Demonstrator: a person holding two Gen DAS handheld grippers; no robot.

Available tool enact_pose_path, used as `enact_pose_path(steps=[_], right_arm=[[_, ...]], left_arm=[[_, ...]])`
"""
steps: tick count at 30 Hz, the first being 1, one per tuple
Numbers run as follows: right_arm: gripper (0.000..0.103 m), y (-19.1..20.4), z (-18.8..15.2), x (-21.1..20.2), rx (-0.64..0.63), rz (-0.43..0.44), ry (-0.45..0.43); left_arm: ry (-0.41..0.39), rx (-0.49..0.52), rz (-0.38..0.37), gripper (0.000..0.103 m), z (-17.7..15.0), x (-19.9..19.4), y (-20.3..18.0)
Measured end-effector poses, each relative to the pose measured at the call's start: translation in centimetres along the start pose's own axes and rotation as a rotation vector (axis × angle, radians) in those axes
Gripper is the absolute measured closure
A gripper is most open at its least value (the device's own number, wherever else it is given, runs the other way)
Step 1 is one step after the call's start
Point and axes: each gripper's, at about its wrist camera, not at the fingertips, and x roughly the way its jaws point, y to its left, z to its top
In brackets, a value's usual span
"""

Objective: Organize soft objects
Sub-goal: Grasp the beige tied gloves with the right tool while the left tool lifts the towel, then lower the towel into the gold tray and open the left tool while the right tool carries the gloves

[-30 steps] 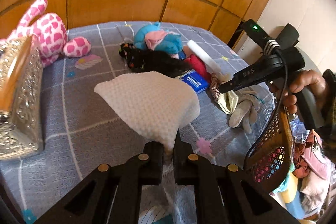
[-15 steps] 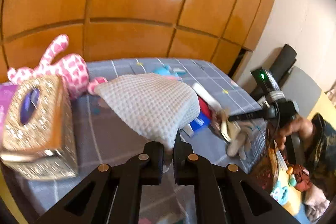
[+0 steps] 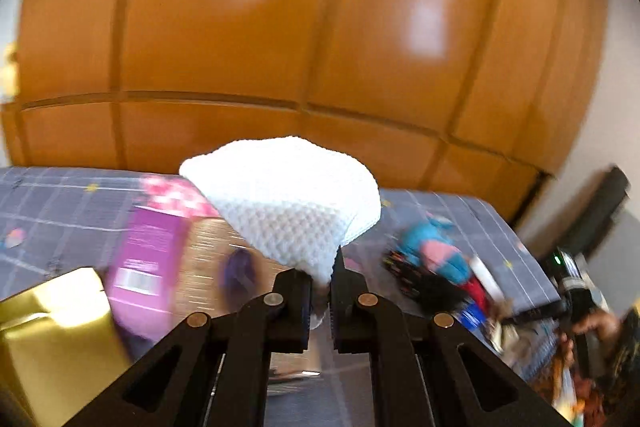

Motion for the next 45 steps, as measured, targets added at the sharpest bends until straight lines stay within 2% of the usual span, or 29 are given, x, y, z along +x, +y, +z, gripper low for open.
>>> enact_pose_path(steps=[5,10,14,17,21,22,23,26,28,34,38,41,45], right_arm=[[0.057,0.4,1.1,1.0,0.010,-0.009,0.036],[0.056,0.8,2.1,2.4,0.004,-0.001,0.093],[0.055,1.4,2.4,3.0,-0.030,-0.005,0.121],[0.061,2.2,2.5,3.4,-0.076,-0.021,0.112],[0.083,3.3,2.1,2.8,-0.125,-0.042,0.048],[0.086,3.6,1.9,2.5,-0.133,-0.047,0.033],[0.089,3.8,1.7,2.2,-0.145,-0.058,0.018],[0.090,4.4,0.8,1.1,-0.163,-0.085,-0.037],[0.090,4.5,0.4,-0.2,-0.167,-0.091,-0.086],[0.090,4.8,-0.9,-4.4,-0.182,-0.071,-0.226],[0.090,5.9,-2.4,-6.7,-0.214,-0.006,-0.305],[0.090,7.8,-2.8,-7.2,-0.258,0.051,-0.352],[0.090,12.3,-3.9,-8.2,-0.372,0.078,-0.431]], left_arm=[[-0.050,-0.114,0.147,0.096,-0.3,-3.5,6.9],[-0.073,-0.248,0.295,0.096,-2.6,-7.3,13.6],[-0.040,-0.329,0.429,0.096,-5.8,-9.4,18.4],[0.021,-0.373,0.496,0.095,-8.2,-9.3,20.3],[0.068,-0.424,0.522,0.082,-11.2,-9.5,21.8],[0.073,-0.431,0.521,0.072,-11.7,-9.6,21.9],[0.075,-0.439,0.516,0.063,-12.1,-9.7,21.8],[0.076,-0.433,0.515,0.047,-12.6,-9.6,21.0],[0.078,-0.427,0.516,0.041,-12.4,-9.7,20.6],[0.103,-0.404,0.494,0.039,-12.4,-8.8,19.4],[0.119,-0.369,0.482,0.038,-12.6,-8.9,17.8],[0.126,-0.352,0.483,0.037,-12.8,-9.3,17.0],[0.141,-0.354,0.488,0.037,-13.3,-10.0,16.6]])
